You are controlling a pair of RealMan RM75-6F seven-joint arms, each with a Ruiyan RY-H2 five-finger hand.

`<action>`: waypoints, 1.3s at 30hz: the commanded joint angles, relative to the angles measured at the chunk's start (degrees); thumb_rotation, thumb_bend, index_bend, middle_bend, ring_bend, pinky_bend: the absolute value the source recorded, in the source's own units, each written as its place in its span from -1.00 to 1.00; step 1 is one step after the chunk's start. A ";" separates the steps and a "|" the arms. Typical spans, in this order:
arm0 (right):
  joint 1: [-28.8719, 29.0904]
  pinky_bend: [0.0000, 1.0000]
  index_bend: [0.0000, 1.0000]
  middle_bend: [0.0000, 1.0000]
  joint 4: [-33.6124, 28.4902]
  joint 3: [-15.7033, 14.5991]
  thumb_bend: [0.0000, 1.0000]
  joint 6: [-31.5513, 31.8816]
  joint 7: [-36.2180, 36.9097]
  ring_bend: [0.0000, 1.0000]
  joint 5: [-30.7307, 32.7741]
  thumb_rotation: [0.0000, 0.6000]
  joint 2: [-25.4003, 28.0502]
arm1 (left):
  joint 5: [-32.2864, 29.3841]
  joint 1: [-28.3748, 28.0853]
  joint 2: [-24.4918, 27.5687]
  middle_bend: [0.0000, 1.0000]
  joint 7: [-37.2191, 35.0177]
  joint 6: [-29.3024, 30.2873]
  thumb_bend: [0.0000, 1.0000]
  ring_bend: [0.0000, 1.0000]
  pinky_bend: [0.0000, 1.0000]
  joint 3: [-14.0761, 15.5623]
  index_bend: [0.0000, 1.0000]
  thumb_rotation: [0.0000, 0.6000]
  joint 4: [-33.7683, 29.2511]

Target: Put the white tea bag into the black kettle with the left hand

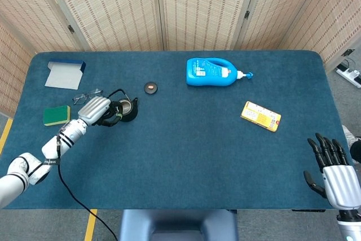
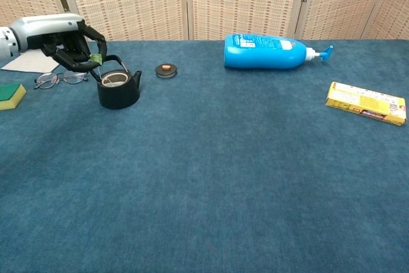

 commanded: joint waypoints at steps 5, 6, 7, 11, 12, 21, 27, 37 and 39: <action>-0.32 -1.00 -1.00 -1.00 0.17 -0.32 -0.21 0.80 0.16 -1.00 -0.84 1.00 -0.01 | 0.93 1.57 -1.08 1.00 0.25 2.48 0.13 1.00 1.00 1.04 0.28 1.00 0.33; -0.39 -1.00 -1.00 -1.00 0.19 -0.35 -0.21 0.99 0.18 -1.00 -0.96 1.00 -0.03 | 0.99 1.71 -1.00 1.00 0.22 2.61 0.13 1.00 1.00 1.17 0.27 1.00 0.15; -0.49 -1.00 -1.00 -1.00 0.22 -0.38 -0.20 1.21 0.20 -1.00 -1.09 1.00 -0.05 | 1.06 1.99 -0.92 1.00 0.22 2.96 0.13 1.00 1.00 1.33 0.26 1.00 -0.08; -0.61 -1.00 -1.00 -1.00 0.32 -0.53 -0.21 1.43 0.09 -1.00 -1.40 1.00 -0.13 | 1.47 3.34 -1.08 1.00 1.71 5.13 0.02 1.00 1.00 1.77 -0.23 1.00 -0.17; -0.60 -1.00 -1.00 -1.00 0.30 -0.58 -0.21 1.37 0.05 -1.00 -1.46 1.00 -0.14 | 1.50 3.69 -1.10 1.00 2.03 5.62 -0.08 1.00 1.00 1.84 -0.40 1.00 -0.34; -0.89 -1.00 -1.00 -1.00 0.63 -1.04 -0.21 2.23 -0.10 -1.00 -2.83 1.00 -0.21 | 1.10 6.47 1.58 1.00 5.85 9.13 -0.62 1.00 1.00 1.87 -0.85 1.00 -5.68; -1.11 -1.00 -1.00 -1.00 0.97 -1.76 -0.20 2.75 0.91 -1.00 -4.23 1.00 0.24 | -1.61 12.90 9.84 0.96 20.11 14.91 -0.61 0.91 1.00 1.93 -0.88 1.00 -20.73; -0.22 -1.00 -1.00 -1.00 1.01 -0.09 -0.21 0.80 -0.98 -1.00 -0.90 1.00 -0.27 | -12.99 36.56 13.74 -0.81 55.34 37.16 -0.61 -0.89 -0.62 4.19 -1.00 1.00 -39.56; 0.41 -1.00 -1.00 -1.00 0.53 -0.24 -0.21 -0.67 -0.69 -1.00 -0.68 1.00 -0.04 | -12.15 39.28 12.93 -0.86 52.96 39.80 -0.61 -0.95 -0.68 4.66 -1.00 1.00 -38.91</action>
